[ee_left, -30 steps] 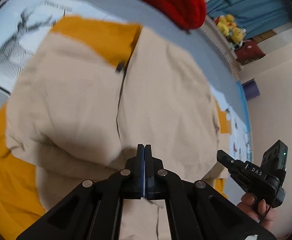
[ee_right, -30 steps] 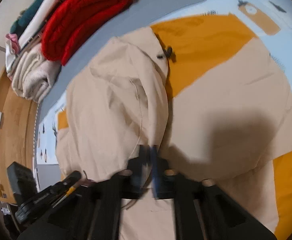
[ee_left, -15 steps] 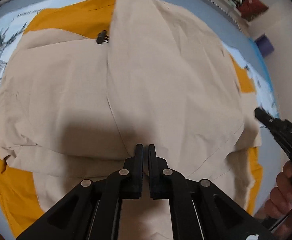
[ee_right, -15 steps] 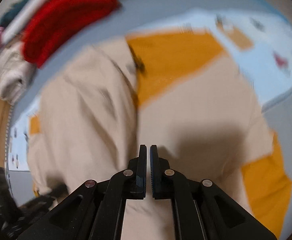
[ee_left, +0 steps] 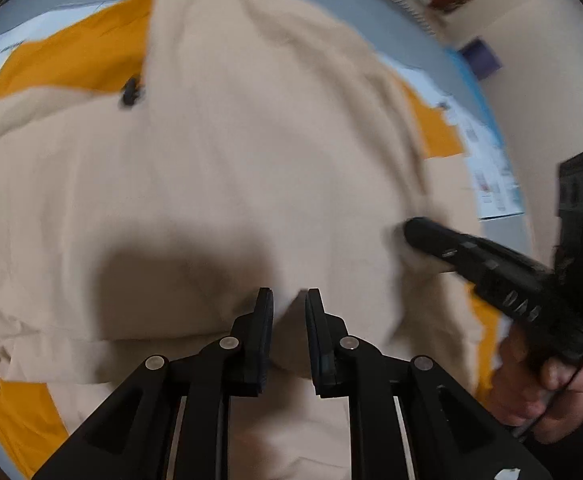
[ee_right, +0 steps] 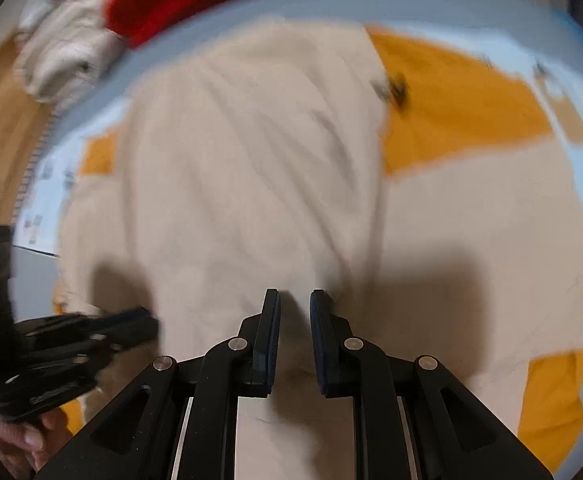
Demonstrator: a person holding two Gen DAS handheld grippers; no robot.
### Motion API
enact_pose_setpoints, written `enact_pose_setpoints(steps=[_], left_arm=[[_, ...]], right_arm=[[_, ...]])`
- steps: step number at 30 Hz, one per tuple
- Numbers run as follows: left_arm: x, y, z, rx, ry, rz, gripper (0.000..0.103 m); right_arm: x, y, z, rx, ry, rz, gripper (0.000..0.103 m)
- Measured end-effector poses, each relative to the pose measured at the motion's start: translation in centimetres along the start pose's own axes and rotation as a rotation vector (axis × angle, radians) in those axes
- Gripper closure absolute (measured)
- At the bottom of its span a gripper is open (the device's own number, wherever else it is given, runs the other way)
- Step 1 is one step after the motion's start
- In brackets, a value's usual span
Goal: Fold large clothes
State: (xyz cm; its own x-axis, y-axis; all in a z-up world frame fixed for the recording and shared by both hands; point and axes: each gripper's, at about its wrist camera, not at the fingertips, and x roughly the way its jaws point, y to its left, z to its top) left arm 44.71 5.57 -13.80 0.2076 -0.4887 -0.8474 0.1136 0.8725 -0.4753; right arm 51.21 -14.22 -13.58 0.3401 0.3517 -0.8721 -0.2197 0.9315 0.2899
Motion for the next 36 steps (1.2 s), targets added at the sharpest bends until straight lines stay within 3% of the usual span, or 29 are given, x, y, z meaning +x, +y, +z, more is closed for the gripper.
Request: enact_pose_setpoints(steps=[3, 5, 6, 9, 14, 19, 22, 25, 29, 34, 35, 36], left_arm=[[-1.0, -0.1, 0.1, 0.027, -0.012, 0.032, 0.085], [-2.0, 0.3, 0.1, 0.007, -0.035, 0.072, 0.085], [-2.9, 0.4, 0.1, -0.003, -0.062, 0.082, 0.085], [-6.5, -0.4, -0.1, 0.012, -0.178, 0.083, 0.085], [-12.9, -2.6, -2.3, 0.093, -0.388, 0.115, 0.085], [-16.8, -3.4, -5.0, 0.132, -0.45, 0.1, 0.085], [-19.7, -3.2, -7.7, 0.149, -0.483, 0.104, 0.085], [-22.7, -3.0, -10.8, 0.13, -0.516, 0.172, 0.086], [-26.2, -1.3, -16.0, 0.087, -0.515, 0.141, 0.09], [-26.8, 1.9, -25.0, 0.137, -0.537, 0.298, 0.096], [-26.3, 3.1, -26.3, 0.113, -0.538, 0.306, 0.096], [-25.9, 4.6, -26.7, 0.023, -0.488, 0.312, 0.099]], right_arm=[[-0.2, 1.7, -0.2, -0.066, 0.002, 0.059, 0.086], [2.1, 2.2, -1.0, -0.108, 0.127, 0.027, 0.084], [3.1, 2.1, -1.4, -0.126, 0.18, -0.03, 0.084], [0.3, 1.4, -0.5, -0.049, 0.089, -0.033, 0.084], [-9.4, 1.7, 1.4, -0.058, -0.247, -0.016, 0.084], [-18.1, 2.0, -0.5, -0.1, -0.47, -0.047, 0.084], [-21.3, 1.8, -2.3, -0.115, -0.514, -0.067, 0.084], [-25.7, 0.1, -5.0, -0.079, -0.557, -0.056, 0.085], [-31.9, -2.7, -9.9, -0.02, -0.614, -0.024, 0.085], [-36.1, -8.7, -17.4, 0.023, -0.588, -0.04, 0.085], [-36.2, -9.8, -18.6, 0.033, -0.575, -0.053, 0.085], [-35.9, -11.0, -20.2, 0.032, -0.551, -0.08, 0.085]])
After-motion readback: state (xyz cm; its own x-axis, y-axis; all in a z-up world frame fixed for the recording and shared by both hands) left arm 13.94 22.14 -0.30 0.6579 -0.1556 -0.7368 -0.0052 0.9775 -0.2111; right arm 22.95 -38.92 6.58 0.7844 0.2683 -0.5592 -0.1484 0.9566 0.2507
